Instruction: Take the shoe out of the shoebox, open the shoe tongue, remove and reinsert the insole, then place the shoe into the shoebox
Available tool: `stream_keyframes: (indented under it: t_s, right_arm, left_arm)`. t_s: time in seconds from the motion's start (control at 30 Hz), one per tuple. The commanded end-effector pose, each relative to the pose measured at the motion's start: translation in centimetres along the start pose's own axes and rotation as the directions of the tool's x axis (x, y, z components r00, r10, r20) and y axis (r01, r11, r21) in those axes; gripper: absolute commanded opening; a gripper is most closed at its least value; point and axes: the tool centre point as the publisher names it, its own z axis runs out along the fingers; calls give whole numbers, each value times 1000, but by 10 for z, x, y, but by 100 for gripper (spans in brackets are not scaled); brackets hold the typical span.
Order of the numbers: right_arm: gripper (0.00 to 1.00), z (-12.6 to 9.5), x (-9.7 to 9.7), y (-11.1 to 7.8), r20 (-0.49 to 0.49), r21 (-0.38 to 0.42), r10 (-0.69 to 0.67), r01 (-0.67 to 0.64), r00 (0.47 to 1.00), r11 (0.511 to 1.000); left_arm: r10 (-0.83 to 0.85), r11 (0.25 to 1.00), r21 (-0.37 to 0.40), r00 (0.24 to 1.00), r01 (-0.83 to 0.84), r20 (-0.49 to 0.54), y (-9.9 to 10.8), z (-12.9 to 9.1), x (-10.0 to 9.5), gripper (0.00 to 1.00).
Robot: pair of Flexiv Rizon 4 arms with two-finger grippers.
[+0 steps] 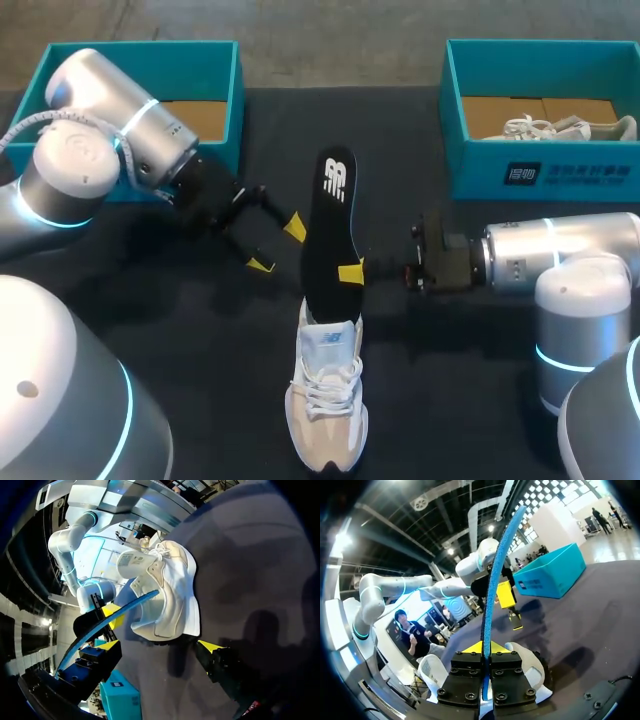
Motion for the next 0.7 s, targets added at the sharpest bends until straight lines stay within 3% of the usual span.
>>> stream_keyframes:
  t_s: [0.03,0.7]
  right_arm:
    - [0,1,1,0,4,3,1,-1,1000,1000]
    - [0,8,-2,-4,11,9,-32,32,999,999]
  left_arm:
    - [1,1000,-6,1000,-1,-2,-2,1,0,100]
    - [-84,996,45,996,82,28,6,10,8,100]
